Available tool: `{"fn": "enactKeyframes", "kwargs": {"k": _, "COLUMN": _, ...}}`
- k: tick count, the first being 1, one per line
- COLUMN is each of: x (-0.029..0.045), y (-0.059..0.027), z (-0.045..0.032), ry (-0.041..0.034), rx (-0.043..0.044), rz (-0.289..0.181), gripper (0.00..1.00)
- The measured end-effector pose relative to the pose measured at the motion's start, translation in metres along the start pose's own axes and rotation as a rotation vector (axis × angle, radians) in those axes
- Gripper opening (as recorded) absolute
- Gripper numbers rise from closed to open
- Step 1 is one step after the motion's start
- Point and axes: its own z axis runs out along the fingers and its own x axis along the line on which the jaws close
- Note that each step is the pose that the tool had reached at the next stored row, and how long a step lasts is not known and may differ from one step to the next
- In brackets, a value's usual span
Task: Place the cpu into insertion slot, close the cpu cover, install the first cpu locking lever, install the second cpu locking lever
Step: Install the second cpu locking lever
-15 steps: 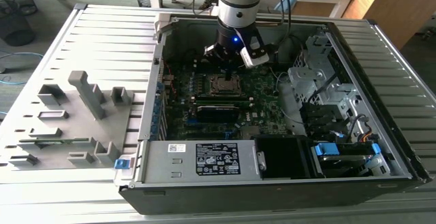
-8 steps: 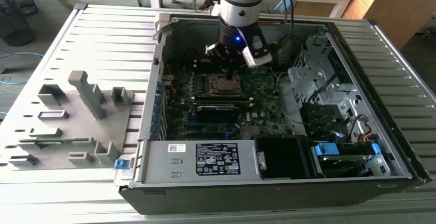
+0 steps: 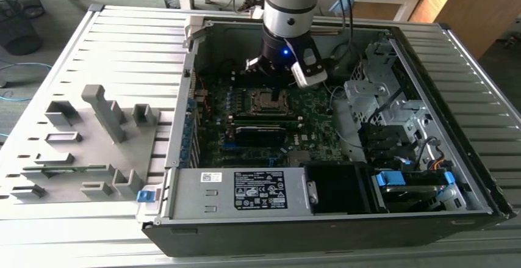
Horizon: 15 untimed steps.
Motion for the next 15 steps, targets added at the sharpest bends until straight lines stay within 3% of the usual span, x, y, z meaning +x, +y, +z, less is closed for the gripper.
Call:
{"fn": "enactKeyframes", "kwargs": {"k": 3, "x": -0.0004, "y": -0.0046, "z": -0.0006, "ry": -0.0001, "rx": -0.0001, "rz": 0.000, "gripper": 0.11}}
{"fn": "enactKeyframes", "kwargs": {"k": 8, "x": -0.0010, "y": -0.0064, "z": -0.0108, "ry": 0.0000, "rx": -0.0006, "rz": 0.000, "gripper": 0.11}}
{"fn": "enactKeyframes", "kwargs": {"k": 13, "x": -0.0010, "y": -0.0083, "z": -0.0112, "ry": -0.0001, "rx": 0.0000, "rz": 0.000, "gripper": 0.11}}
{"fn": "enactKeyframes", "kwargs": {"k": 15, "x": -0.0008, "y": -0.0089, "z": -0.0112, "ry": -0.0004, "rx": 0.0049, "rz": 0.000, "gripper": 0.11}}
